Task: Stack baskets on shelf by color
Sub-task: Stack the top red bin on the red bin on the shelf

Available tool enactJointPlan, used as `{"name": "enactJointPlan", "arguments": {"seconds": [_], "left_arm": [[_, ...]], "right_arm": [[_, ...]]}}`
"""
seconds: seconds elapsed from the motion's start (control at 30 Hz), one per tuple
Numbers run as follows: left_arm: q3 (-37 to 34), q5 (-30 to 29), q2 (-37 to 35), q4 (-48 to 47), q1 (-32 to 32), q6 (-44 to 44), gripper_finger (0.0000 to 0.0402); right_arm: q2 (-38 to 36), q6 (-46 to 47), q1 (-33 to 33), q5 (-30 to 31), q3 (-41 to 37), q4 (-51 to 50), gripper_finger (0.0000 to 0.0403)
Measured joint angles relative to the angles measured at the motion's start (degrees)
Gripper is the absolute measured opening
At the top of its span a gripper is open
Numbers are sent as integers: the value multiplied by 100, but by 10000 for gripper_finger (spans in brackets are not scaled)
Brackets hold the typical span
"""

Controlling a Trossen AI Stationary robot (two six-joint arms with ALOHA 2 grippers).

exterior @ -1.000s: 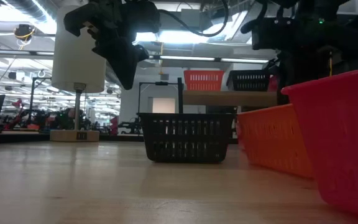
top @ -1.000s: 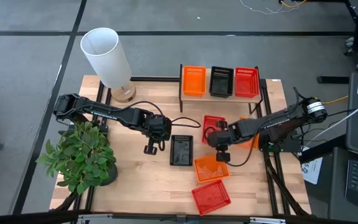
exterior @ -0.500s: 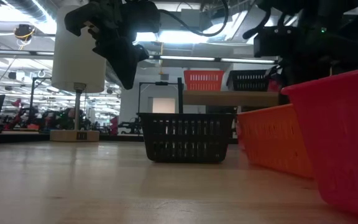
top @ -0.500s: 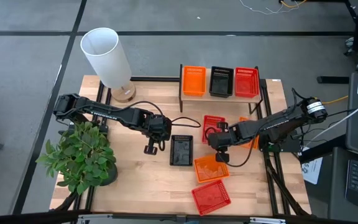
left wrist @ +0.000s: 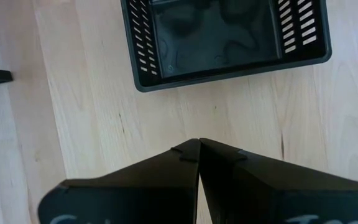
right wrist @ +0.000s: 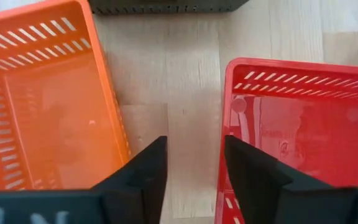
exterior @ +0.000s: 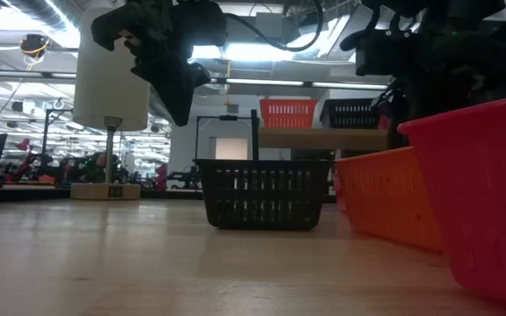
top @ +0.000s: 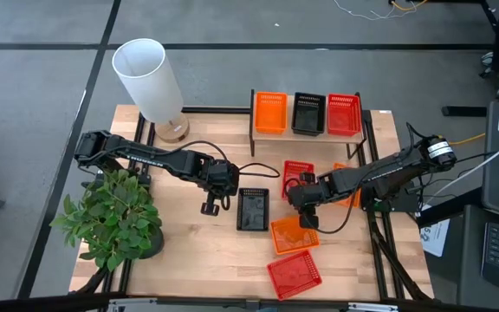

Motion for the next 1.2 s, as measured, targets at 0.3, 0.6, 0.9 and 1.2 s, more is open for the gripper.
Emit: {"name": "enactJointPlan", "arguments": {"seconds": [0.3,0.6,0.9,1.2], "left_arm": [[0,0,0,1,0,0,0],[0,0,0,3,0,0,0],[0,0,0,73,0,-2,0],[0,0,0,118,0,-2,0]], "right_arm": [[2,36,0,133,-283,49,211],[4,117,-23,796,-391,229,212],[468,244,-59,627,-393,437,181],[470,592,-57,650,-359,431,24]]}}
